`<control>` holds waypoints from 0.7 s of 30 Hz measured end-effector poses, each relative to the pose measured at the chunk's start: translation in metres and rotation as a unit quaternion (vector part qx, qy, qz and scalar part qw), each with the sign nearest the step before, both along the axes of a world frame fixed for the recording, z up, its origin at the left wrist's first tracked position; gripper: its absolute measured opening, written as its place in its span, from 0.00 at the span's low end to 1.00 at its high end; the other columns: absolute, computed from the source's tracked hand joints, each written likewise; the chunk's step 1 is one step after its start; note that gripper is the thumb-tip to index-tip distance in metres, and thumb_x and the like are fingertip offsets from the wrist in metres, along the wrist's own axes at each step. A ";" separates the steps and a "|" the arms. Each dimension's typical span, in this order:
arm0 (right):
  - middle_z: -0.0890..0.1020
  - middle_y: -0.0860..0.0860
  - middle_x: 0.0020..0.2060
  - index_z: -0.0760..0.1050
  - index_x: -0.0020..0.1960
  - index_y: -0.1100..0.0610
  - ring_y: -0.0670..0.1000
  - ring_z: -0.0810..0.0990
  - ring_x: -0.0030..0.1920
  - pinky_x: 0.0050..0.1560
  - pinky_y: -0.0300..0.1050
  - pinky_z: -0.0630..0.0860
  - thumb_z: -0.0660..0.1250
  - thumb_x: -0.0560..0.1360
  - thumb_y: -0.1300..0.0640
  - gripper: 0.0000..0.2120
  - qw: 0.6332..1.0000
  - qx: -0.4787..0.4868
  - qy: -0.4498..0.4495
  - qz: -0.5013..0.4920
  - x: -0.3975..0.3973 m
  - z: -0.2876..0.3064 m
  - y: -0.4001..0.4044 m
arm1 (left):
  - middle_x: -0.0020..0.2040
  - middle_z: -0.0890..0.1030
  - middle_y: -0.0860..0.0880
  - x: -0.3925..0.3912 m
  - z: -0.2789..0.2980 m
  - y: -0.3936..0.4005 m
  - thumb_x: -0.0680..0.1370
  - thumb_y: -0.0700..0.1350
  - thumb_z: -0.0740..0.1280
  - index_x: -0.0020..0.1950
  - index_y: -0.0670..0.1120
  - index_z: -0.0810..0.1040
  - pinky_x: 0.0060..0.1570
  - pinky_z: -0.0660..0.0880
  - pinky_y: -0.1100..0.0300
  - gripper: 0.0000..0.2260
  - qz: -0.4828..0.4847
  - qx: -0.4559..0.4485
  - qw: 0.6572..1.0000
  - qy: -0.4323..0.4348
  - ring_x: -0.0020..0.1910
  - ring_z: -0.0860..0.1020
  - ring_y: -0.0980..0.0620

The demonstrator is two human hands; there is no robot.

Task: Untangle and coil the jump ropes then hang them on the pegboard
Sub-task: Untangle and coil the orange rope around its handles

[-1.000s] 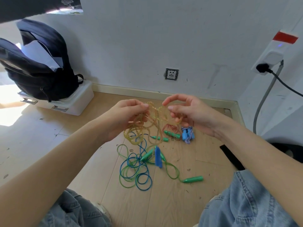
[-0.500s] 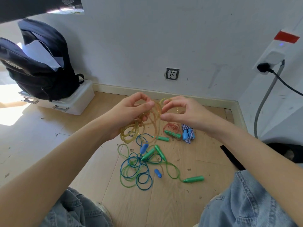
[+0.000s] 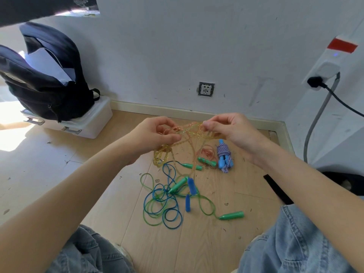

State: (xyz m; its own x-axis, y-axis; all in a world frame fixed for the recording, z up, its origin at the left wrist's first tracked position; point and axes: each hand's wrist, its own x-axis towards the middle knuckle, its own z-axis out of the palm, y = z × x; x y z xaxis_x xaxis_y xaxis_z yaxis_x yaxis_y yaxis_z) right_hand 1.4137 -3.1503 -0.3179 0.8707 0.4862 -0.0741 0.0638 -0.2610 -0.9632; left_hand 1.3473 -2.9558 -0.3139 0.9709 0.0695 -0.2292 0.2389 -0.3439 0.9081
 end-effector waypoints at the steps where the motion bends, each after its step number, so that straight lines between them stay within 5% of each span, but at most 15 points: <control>1: 0.83 0.44 0.33 0.81 0.40 0.55 0.38 0.79 0.37 0.44 0.32 0.74 0.69 0.72 0.56 0.04 1.000 0.004 0.001 0.012 0.001 0.000 -0.001 | 0.49 0.82 0.41 0.000 0.000 0.000 0.72 0.41 0.70 0.48 0.48 0.77 0.41 0.79 0.60 0.06 -0.001 -0.001 1.000 0.001 0.40 0.80 0.51; 4: 0.83 0.45 0.39 0.80 0.41 0.55 0.43 0.80 0.45 0.52 0.36 0.76 0.71 0.70 0.56 0.03 0.998 -0.035 -0.020 0.042 -0.001 0.002 -0.001 | 0.48 0.82 0.43 -0.003 0.000 0.002 0.74 0.40 0.69 0.49 0.45 0.76 0.38 0.78 0.63 0.06 -0.005 -0.039 0.999 0.009 0.40 0.80 0.53; 7: 0.78 0.47 0.53 0.79 0.46 0.54 0.46 0.74 0.55 0.61 0.44 0.70 0.69 0.73 0.55 0.03 0.958 -0.211 -0.183 0.059 -0.001 -0.002 0.002 | 0.45 0.83 0.47 -0.007 0.002 0.003 0.75 0.40 0.67 0.50 0.45 0.75 0.35 0.77 0.65 0.06 -0.007 -0.069 0.998 0.009 0.37 0.81 0.55; 10: 0.74 0.47 0.58 0.77 0.53 0.51 0.44 0.70 0.57 0.62 0.45 0.69 0.67 0.74 0.57 0.08 0.958 -0.185 -0.211 0.059 -0.003 0.001 0.002 | 0.45 0.83 0.48 -0.007 0.004 0.001 0.75 0.40 0.67 0.51 0.45 0.75 0.36 0.77 0.65 0.06 -0.005 -0.054 0.999 0.003 0.38 0.82 0.55; 16: 0.79 0.49 0.43 0.79 0.43 0.54 0.46 0.75 0.43 0.42 0.36 0.71 0.69 0.73 0.59 0.01 0.959 -0.099 -0.265 -0.033 -0.004 0.010 0.002 | 0.44 0.82 0.48 -0.006 0.008 -0.003 0.75 0.41 0.67 0.52 0.45 0.75 0.35 0.76 0.68 0.06 0.006 -0.032 0.999 -0.009 0.35 0.80 0.57; 21: 0.81 0.49 0.39 0.81 0.44 0.57 0.48 0.77 0.38 0.43 0.39 0.75 0.71 0.71 0.59 0.03 0.950 -0.145 -0.273 0.047 -0.009 0.007 0.005 | 0.44 0.82 0.49 -0.008 0.012 -0.004 0.75 0.39 0.67 0.50 0.46 0.77 0.33 0.74 0.70 0.05 0.004 -0.065 0.998 -0.021 0.36 0.79 0.59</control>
